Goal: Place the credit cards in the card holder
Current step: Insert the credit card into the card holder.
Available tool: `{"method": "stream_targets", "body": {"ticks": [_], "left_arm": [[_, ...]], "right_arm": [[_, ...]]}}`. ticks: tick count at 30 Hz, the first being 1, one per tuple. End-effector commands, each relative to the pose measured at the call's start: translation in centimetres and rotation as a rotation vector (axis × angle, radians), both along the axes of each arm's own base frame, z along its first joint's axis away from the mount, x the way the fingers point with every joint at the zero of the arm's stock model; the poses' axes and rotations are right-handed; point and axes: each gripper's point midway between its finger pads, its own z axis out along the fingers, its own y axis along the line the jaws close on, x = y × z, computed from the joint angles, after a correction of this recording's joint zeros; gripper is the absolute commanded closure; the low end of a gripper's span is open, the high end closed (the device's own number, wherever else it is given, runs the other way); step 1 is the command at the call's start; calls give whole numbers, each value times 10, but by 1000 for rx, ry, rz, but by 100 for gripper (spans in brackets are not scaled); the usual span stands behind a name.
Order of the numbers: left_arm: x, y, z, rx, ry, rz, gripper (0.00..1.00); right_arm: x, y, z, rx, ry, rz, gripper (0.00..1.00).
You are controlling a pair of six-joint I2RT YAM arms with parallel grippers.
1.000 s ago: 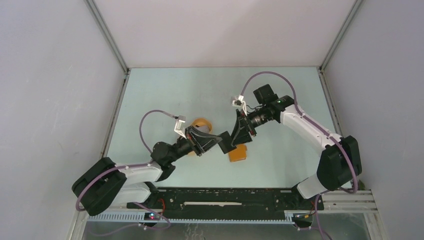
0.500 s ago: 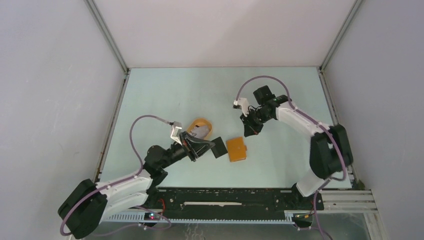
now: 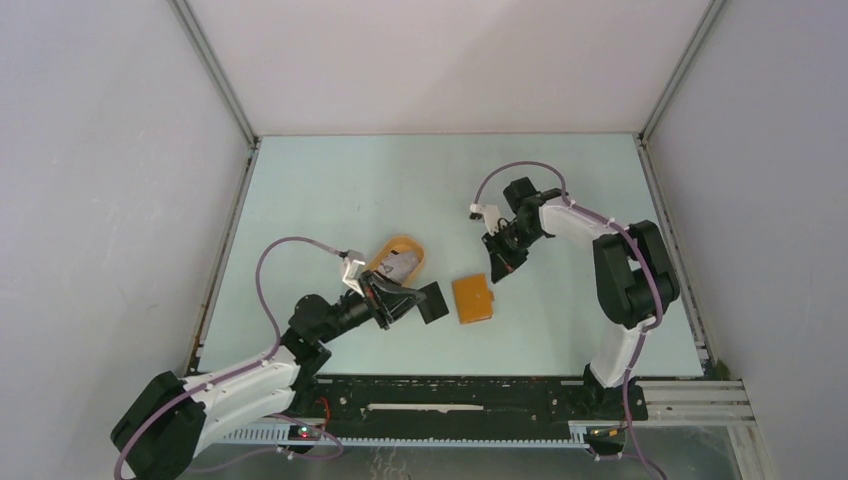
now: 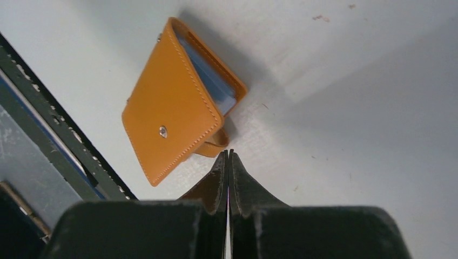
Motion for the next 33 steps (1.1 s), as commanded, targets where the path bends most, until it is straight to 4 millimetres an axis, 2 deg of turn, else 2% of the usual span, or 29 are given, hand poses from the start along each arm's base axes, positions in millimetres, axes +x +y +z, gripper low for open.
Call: {"method": "stream_targets", "body": {"ticks": [1,6,14,19,25,33], "left_arm": [[-1,2,4,-5,-40,4,100],[-3,3,6,-12,-44,-1,100],[-5,2,10,-20,-51,-13,100],[-6,0,14,-25,-52,-26,100],[-10,-8,22,-44,-40,-53,100],[-6,-26,21,-43,9,-77,100]], "right_arm": [[-8,23,9,82,65,20,100],[-18,38,16,146,124,42,100],[-28,55,49,309,175,50,100],[-36,69,56,351,196,77,100],[-45,90,52,351,230,79,99],[-52,118,26,286,273,45,95]]}}
